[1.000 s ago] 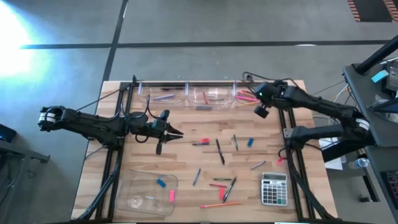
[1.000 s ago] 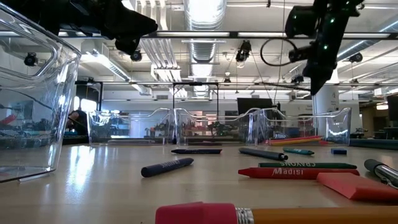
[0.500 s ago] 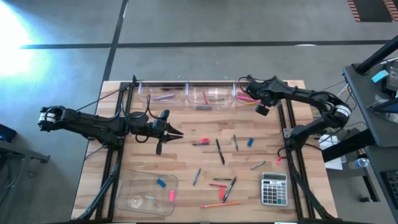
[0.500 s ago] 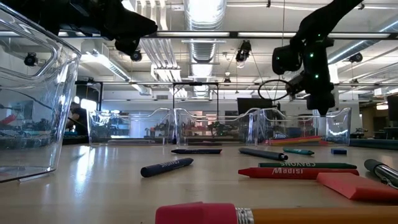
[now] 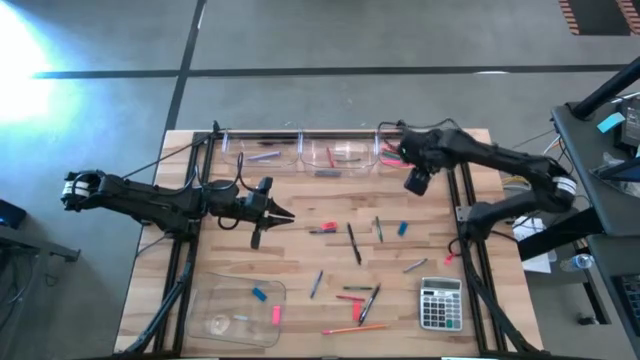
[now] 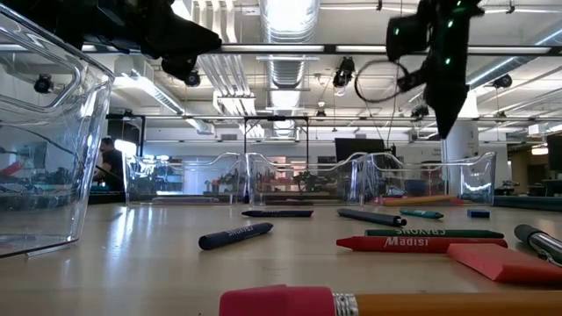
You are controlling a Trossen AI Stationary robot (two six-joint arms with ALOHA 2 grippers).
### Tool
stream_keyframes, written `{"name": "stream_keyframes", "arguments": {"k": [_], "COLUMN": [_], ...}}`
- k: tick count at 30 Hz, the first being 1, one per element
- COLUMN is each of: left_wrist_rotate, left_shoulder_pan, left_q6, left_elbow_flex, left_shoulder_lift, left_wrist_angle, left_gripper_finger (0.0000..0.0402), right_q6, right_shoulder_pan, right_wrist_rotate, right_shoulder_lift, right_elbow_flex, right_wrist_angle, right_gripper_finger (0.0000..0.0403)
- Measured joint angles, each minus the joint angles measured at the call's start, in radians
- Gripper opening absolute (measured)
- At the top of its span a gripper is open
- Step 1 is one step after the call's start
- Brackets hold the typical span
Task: Sort crayons/erasers/pens/pencils in bins
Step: Put the gray crayon into the top middle transparent bin
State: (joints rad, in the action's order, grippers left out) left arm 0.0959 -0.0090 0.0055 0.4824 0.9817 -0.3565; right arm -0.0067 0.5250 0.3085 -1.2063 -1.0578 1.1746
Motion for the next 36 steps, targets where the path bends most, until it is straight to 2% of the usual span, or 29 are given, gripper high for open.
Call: {"name": "stream_keyframes", "arguments": {"k": [4,9,15,19,22,25,36], "left_wrist_rotate": [0.000,0.000,0.000,0.000,0.000,0.000,0.002], "left_shoulder_pan": [-0.001,-0.001,0.000,0.000,0.000,0.000,0.000], "left_q6": [0.000,0.000,-0.001,-0.016,-0.026,-0.026,-0.026], "left_elbow_flex": [0.000,0.000,0.001,0.001,0.001,0.001,0.001], "left_shoulder_lift": [0.000,0.000,0.000,0.000,0.000,0.000,0.000], "left_wrist_angle": [0.000,0.000,0.000,0.000,0.000,0.000,0.002], "left_gripper_finger": [0.0034,0.0034,0.0034,0.0034,0.0034,0.0034,0.0034], "right_q6": [0.082,0.231,0.289,0.437,0.534,0.557,0.499], "right_shoulder_pan": [-0.193,-0.476,-0.792,-0.935,-0.985,-0.995,-0.999], "right_wrist_rotate": [-0.007,-0.073,-0.111,-0.111,-0.122,-0.168,-0.344], "right_shoulder_lift": [0.089,0.153,0.118,0.053,0.004,-0.039,-0.174], "right_elbow_flex": [0.019,0.044,0.089,0.115,0.126,0.136,0.236], "right_wrist_angle": [0.001,-0.008,-0.010,-0.029,-0.079,-0.122,-0.357], "right_gripper_finger": [0.0180,0.0181,0.0178,0.0178,0.0178,0.0178,0.0178]}}
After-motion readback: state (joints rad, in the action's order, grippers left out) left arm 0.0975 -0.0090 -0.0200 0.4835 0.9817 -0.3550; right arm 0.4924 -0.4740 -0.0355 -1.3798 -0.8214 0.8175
